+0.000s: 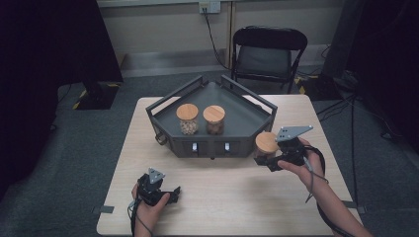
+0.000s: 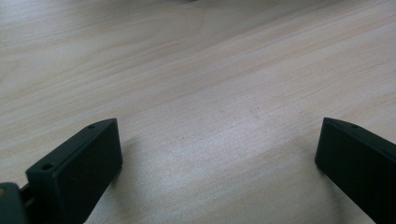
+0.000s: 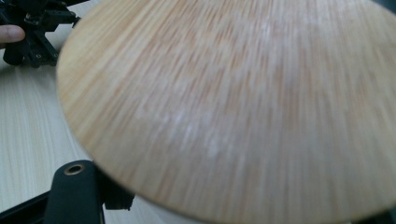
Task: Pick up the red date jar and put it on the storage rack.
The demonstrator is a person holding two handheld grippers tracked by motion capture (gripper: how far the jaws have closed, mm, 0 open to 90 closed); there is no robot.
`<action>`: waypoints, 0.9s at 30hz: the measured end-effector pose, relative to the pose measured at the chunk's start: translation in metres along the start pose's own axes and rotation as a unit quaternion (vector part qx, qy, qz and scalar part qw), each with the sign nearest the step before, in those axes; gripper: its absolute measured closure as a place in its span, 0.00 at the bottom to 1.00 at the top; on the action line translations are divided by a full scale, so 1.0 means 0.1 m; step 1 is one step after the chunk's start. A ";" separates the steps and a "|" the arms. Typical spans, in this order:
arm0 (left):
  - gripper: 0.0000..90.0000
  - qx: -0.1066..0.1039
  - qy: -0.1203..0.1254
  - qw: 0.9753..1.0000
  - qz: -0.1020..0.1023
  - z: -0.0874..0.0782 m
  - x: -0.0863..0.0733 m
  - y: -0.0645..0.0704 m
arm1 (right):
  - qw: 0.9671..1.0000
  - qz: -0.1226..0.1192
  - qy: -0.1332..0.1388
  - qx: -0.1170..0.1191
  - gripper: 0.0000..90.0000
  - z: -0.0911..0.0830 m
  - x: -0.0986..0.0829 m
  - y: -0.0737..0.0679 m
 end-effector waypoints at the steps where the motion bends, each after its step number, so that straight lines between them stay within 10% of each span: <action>1: 0.00 0.000 0.000 1.000 0.000 0.00 0.00 0.00 | 1.000 0.000 0.000 0.001 0.28 0.00 0.02 0.01; 27: 0.00 0.000 0.000 1.000 0.000 0.00 0.00 0.00 | 0.999 0.000 -0.006 -0.036 0.28 0.08 0.54 0.04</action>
Point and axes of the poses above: each handheld gripper's, and its own axes: z roughly forward along the jaws, x roughly out of its top, y roughly to its right, the point moved 2 cm from there along z, roughly forward along the jaws, and after that the axes turned 11 degrees about -y, right-handed, at the moved point
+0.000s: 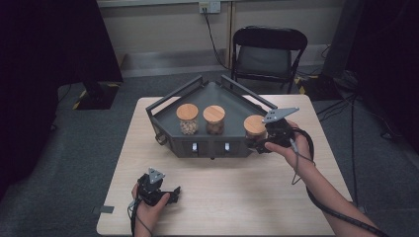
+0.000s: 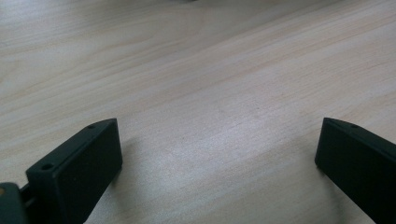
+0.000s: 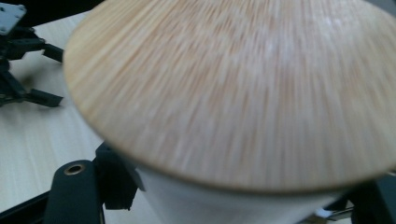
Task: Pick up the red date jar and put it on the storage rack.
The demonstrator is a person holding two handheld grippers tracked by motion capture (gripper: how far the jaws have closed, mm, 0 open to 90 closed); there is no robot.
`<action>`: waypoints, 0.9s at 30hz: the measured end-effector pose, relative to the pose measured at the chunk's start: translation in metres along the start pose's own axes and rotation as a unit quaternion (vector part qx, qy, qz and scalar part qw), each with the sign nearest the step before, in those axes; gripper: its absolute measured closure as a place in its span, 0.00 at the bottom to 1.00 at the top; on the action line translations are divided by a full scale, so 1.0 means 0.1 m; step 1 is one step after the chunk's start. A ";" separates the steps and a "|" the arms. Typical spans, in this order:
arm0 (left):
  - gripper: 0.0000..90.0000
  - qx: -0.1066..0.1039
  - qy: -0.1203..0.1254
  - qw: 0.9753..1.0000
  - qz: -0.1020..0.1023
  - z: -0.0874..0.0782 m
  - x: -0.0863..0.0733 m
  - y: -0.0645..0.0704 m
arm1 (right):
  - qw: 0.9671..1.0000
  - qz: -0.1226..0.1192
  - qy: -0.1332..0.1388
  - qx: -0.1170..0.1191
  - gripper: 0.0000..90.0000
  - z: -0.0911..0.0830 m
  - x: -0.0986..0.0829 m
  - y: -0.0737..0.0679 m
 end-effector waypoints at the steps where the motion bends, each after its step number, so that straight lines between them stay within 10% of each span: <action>1: 0.00 0.000 0.000 1.000 0.000 0.00 0.00 0.00 | 1.000 0.002 -0.001 0.001 0.29 -0.01 0.02 0.01; 27: 0.00 0.000 0.000 1.000 0.000 0.00 0.00 0.00 | 0.999 0.027 0.026 -0.017 0.28 0.13 0.26 0.11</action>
Point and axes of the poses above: each handheld gripper's, and its own axes: z roughly forward along the jaws, x roughly out of its top, y roughly to its right, the point moved 2 cm from there along z, roughly forward along the jaws, and after that the axes turned 11 degrees about -y, right-handed, at the moved point
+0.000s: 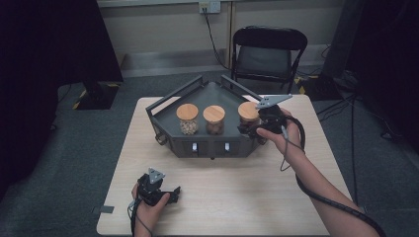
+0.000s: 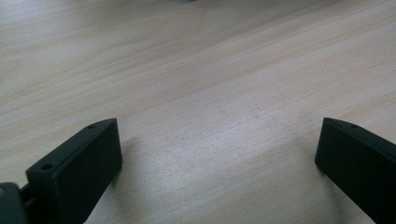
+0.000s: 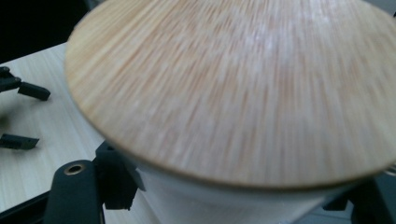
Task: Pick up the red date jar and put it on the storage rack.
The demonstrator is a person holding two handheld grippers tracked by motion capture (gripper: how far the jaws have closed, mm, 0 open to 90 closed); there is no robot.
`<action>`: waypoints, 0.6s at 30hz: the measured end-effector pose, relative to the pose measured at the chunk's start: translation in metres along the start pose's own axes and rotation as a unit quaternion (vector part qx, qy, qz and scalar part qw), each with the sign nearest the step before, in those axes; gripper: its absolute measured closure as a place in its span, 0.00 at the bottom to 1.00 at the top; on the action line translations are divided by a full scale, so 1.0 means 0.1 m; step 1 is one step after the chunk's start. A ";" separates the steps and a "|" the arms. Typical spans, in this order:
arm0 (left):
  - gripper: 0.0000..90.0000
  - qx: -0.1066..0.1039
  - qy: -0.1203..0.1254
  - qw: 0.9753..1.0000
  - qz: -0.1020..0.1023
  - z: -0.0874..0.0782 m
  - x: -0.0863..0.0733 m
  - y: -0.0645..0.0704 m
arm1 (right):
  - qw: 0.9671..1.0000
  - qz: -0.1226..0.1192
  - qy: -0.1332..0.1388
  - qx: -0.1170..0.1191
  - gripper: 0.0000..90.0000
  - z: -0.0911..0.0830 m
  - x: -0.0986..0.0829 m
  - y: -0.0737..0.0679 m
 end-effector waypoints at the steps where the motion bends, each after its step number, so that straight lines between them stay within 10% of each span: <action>1: 0.00 0.000 0.000 1.000 0.000 0.00 0.00 0.00 | 1.000 0.001 0.000 -0.001 0.28 0.01 0.00 0.01; 18: 0.00 0.000 0.000 1.000 0.000 0.00 0.00 0.00 | 1.000 0.020 -0.004 -0.010 0.28 0.24 0.07 0.09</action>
Point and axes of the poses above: each handheld gripper's, and its own axes: z roughly forward along the jaws, x roughly out of its top, y roughly to its right, the point moved 2 cm from there along z, roughly forward along the jaws, and after that the axes turned 11 degrees about -y, right-handed, at the moved point
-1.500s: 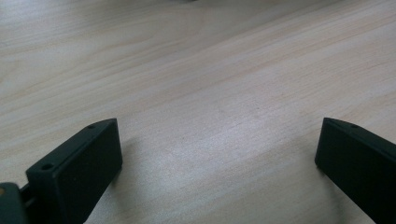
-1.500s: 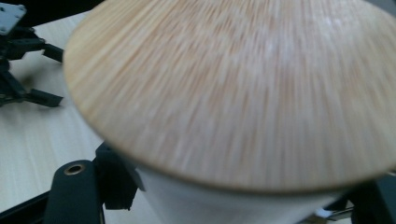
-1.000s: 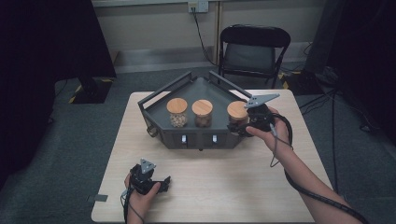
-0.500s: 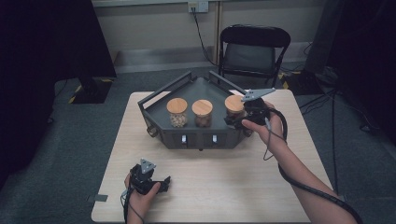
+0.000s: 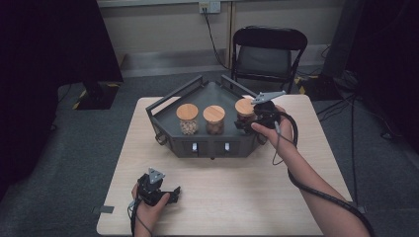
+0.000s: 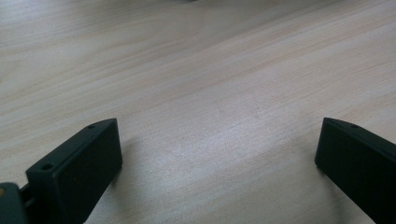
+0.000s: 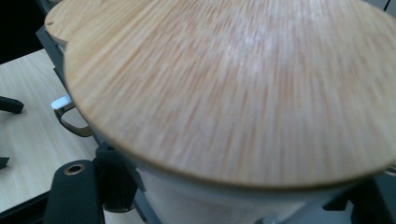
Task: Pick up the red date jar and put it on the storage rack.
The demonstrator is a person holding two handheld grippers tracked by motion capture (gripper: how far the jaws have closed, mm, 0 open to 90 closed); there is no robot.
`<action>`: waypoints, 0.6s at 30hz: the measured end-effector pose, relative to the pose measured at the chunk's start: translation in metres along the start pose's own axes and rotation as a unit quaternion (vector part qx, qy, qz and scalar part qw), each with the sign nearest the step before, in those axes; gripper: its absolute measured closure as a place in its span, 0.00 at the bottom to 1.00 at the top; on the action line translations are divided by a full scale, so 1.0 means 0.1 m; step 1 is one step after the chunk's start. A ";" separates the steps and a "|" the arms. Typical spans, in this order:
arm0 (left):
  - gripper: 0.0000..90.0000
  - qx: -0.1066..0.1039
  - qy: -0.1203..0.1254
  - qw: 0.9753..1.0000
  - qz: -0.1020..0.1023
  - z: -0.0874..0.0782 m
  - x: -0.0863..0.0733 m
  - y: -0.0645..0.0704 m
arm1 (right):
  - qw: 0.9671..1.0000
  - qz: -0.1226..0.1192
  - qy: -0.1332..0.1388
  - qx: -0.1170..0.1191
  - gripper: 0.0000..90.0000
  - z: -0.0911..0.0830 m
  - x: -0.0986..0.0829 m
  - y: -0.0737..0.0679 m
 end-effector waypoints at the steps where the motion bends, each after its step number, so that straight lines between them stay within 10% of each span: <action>1: 0.00 0.000 0.000 1.000 0.000 0.00 0.00 0.00 | 1.000 0.001 0.002 0.001 0.28 0.01 0.00 0.00; 18: 0.00 0.000 0.000 1.000 0.000 0.00 0.00 0.00 | 1.000 0.003 -0.015 -0.001 0.28 0.21 0.02 -0.05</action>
Point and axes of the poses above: each handheld gripper's, and its own axes: z roughly forward along the jaws, x roughly out of its top, y roughly to its right, the point moved 2 cm from there along z, roughly forward along the jaws, and after that the axes turned 11 degrees about -y, right-handed, at the moved point
